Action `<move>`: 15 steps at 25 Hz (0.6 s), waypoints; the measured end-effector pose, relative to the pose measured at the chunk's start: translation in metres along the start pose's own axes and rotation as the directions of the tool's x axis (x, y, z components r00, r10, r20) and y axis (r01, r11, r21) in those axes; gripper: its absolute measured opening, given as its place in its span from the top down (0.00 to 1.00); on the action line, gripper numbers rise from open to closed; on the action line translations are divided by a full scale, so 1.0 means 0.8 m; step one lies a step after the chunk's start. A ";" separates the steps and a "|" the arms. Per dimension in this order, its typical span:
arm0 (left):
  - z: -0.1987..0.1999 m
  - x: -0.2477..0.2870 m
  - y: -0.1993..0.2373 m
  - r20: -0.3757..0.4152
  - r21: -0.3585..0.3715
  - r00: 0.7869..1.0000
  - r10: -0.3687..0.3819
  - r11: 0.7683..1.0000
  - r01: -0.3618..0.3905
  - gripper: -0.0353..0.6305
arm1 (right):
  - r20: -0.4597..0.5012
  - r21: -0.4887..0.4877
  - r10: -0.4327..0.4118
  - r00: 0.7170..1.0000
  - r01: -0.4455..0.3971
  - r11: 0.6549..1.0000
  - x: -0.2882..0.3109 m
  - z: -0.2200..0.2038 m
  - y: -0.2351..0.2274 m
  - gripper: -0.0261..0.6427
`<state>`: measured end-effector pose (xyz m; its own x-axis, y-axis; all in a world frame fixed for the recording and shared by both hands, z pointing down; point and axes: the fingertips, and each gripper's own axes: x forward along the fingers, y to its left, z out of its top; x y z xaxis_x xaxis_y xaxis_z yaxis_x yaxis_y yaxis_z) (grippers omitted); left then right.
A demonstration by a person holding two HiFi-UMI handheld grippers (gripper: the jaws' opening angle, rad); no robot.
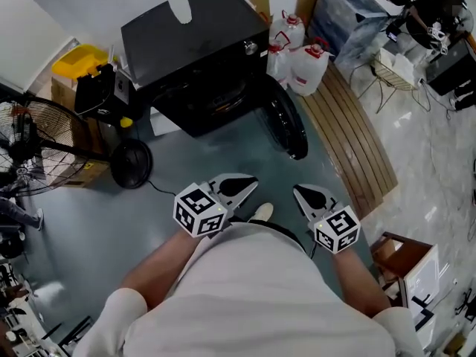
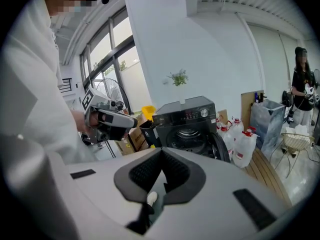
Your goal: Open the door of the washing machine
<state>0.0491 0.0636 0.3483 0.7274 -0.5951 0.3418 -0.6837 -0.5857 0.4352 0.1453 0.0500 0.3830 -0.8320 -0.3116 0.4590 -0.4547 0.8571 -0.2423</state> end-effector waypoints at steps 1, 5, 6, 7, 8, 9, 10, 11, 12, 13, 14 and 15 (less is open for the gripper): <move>0.000 0.001 0.001 -0.001 -0.001 1.000 0.000 1.000 0.000 0.92 | -0.001 0.002 -0.001 1.000 0.001 1.000 0.000 -0.001 -0.001 0.95; -0.002 0.004 0.003 -0.008 -0.006 1.000 -0.001 1.000 0.001 0.92 | -0.001 0.009 -0.004 1.000 0.004 1.000 0.001 -0.003 -0.003 0.95; -0.003 0.005 0.004 -0.011 -0.007 1.000 0.000 1.000 -0.001 0.92 | -0.001 0.011 -0.004 1.000 0.004 1.000 0.001 -0.004 -0.005 0.95; -0.003 0.007 0.005 -0.014 -0.008 1.000 0.002 1.000 -0.003 0.92 | 0.000 0.013 -0.004 1.000 0.004 1.000 0.001 -0.005 -0.006 0.95; -0.002 0.008 0.007 -0.015 -0.009 1.000 0.006 1.000 -0.007 0.92 | 0.000 0.015 -0.004 1.000 0.004 1.000 0.001 -0.006 -0.007 0.95; -0.001 0.009 0.009 -0.014 -0.010 1.000 0.013 1.000 -0.013 0.92 | -0.001 0.017 -0.004 1.000 0.004 1.000 0.001 -0.006 -0.009 0.95; 0.000 0.009 0.012 -0.010 -0.014 1.000 0.021 1.000 -0.021 0.92 | -0.001 0.020 -0.005 1.000 0.005 1.000 0.000 -0.007 -0.011 0.95; 0.002 0.010 0.016 -0.004 -0.021 1.000 0.029 0.999 -0.029 0.92 | -0.001 0.022 -0.007 1.000 0.007 1.000 0.000 -0.008 -0.013 0.95; 0.003 0.010 0.019 0.001 -0.027 0.999 0.034 0.999 -0.034 0.92 | -0.002 0.023 -0.009 1.000 0.009 1.000 0.000 -0.009 -0.015 0.95; 0.004 0.011 0.021 0.003 -0.031 0.999 0.037 0.999 -0.037 0.92 | -0.003 0.025 -0.011 1.000 0.011 1.000 0.000 -0.010 -0.017 0.95; 0.004 0.012 0.023 0.002 -0.032 0.999 0.040 0.999 -0.040 0.92 | -0.004 0.025 -0.012 1.000 0.012 1.000 0.001 -0.012 -0.019 0.95; 0.004 0.013 0.025 -0.001 -0.031 0.999 0.041 0.999 -0.041 0.92 | -0.005 0.026 -0.013 1.000 0.013 1.000 0.001 -0.013 -0.021 0.95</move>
<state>0.0431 0.0443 0.3581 0.6987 -0.6181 0.3602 -0.7109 -0.5437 0.4461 0.1553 0.0399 0.3965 -0.8246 -0.3202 0.4663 -0.4733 0.8421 -0.2587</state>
